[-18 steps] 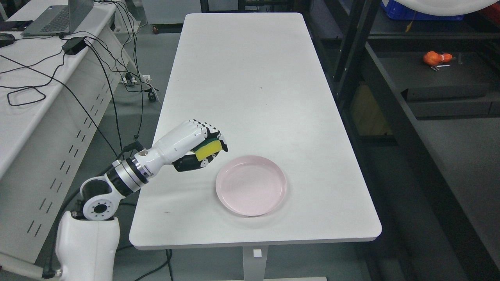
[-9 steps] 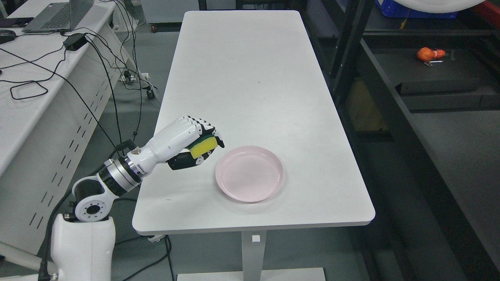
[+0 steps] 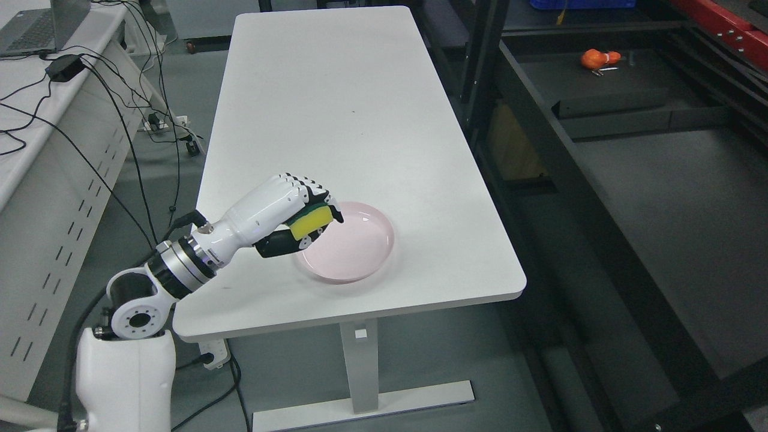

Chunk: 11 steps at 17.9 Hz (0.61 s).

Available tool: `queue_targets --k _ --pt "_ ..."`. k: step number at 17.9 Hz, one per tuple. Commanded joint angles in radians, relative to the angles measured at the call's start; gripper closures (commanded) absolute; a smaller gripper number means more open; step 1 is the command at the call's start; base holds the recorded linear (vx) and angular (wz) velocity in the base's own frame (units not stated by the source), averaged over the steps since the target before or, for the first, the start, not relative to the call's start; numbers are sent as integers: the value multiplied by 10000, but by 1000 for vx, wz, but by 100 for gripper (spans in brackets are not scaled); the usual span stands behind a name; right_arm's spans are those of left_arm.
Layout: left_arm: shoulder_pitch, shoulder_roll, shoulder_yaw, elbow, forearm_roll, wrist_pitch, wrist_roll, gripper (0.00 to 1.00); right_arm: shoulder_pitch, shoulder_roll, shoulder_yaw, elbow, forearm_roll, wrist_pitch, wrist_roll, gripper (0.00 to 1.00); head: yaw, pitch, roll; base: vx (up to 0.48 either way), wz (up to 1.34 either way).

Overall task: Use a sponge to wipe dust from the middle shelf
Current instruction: 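Carry the sponge in the left hand while turning toward the metal shelf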

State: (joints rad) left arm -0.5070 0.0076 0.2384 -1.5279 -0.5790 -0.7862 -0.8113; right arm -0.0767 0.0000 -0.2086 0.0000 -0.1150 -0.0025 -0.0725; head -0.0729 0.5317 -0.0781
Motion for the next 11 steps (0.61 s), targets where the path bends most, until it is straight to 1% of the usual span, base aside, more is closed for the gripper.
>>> queue_targets --k 1,5,11 --pt "-54 99 -37 -107 -9 8 -2 99 0 -175 0 -174 0 730 4 0 0 0 0 -161 -340" --pt "-329 99 -604 -107 22 8 -2 99 0 -175 0 -174 0 730 -11 0 0 0 0 -155 -317" --pt "-392 99 -528 -91 114 8 -2 98 0 -175 0 -174 0 730 4 0 0 0 0 -147 -285"
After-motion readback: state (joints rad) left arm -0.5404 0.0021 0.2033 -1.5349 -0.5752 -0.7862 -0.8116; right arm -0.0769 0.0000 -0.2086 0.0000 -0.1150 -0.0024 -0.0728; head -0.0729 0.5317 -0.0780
